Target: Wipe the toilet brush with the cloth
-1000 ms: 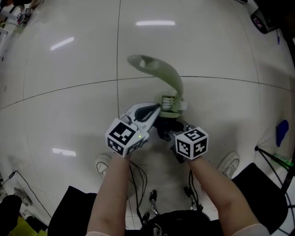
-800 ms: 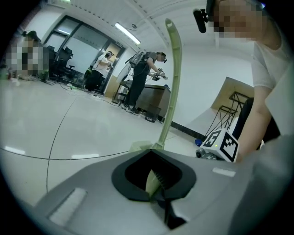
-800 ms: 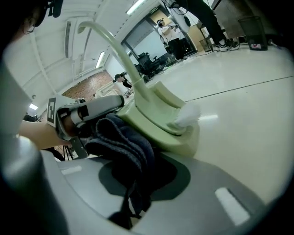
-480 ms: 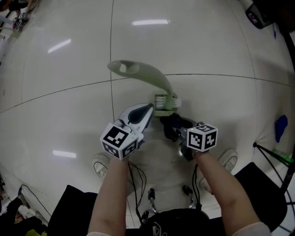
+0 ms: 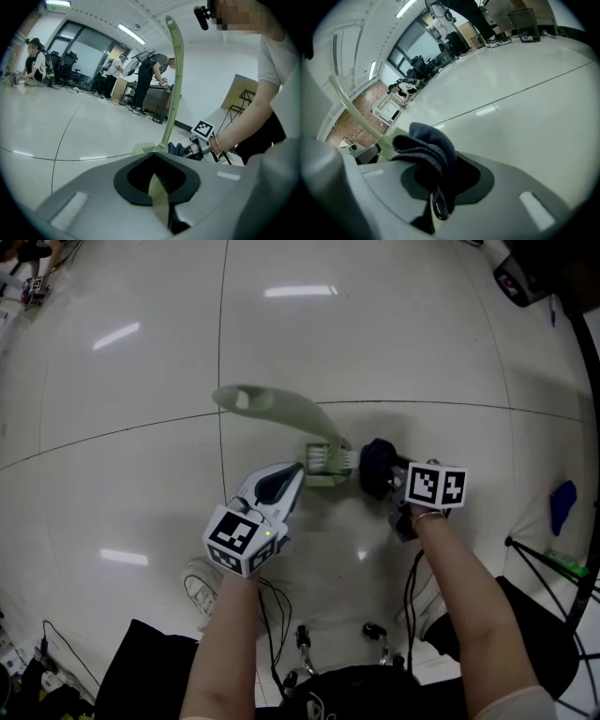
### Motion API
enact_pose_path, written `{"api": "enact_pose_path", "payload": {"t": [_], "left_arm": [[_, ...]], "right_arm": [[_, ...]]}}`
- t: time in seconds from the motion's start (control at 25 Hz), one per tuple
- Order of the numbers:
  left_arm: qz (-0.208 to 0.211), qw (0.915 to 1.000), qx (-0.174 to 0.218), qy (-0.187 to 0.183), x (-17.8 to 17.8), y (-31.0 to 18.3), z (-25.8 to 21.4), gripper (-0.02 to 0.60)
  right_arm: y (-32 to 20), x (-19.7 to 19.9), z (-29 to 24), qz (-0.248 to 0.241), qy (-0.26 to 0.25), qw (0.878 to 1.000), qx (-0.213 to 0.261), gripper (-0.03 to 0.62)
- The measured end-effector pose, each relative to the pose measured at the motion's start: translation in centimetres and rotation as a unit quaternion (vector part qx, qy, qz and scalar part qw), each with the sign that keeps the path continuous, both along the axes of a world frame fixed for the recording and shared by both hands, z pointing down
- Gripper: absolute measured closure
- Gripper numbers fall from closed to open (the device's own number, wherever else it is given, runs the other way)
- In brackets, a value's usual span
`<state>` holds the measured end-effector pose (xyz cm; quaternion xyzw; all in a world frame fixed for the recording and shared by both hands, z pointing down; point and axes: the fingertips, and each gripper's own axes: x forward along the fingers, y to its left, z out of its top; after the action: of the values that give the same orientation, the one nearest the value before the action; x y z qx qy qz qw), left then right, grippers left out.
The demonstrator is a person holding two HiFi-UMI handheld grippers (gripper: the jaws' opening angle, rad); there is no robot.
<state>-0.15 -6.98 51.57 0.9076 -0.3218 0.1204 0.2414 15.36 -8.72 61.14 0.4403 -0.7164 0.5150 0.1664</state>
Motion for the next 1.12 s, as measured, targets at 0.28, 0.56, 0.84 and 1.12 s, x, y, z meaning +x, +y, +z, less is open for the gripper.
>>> {"api": "enact_pose_path", "payload": {"t": [0.28, 0.56, 0.84, 1.12], "left_arm": [[-0.002, 1.0000, 0.002, -0.007, 0.0, -0.1, -0.1, 0.580], [0.027, 0.9988, 0.015, -0.039, 2.3, 0.7, -0.1, 0.577], [0.017, 0.9978, -0.001, -0.063, 2.6, 0.2, 0.5, 0.577], [0.015, 0.9971, -0.008, -0.074, 2.9, 0.1, 0.6, 0.577]], "right_arm": [[-1.9, -1.4, 1.4, 0.015, -0.030, 0.999, -0.030, 0.528], [0.4, -2.1, 0.9, -0.003, -0.088, 0.995, -0.057, 0.530], [6.0, -1.7, -2.6, -0.124, -0.087, 0.987, -0.052, 0.528], [6.2, -2.9, -11.6, -0.228, -0.230, 0.944, 0.063, 0.528]]}}
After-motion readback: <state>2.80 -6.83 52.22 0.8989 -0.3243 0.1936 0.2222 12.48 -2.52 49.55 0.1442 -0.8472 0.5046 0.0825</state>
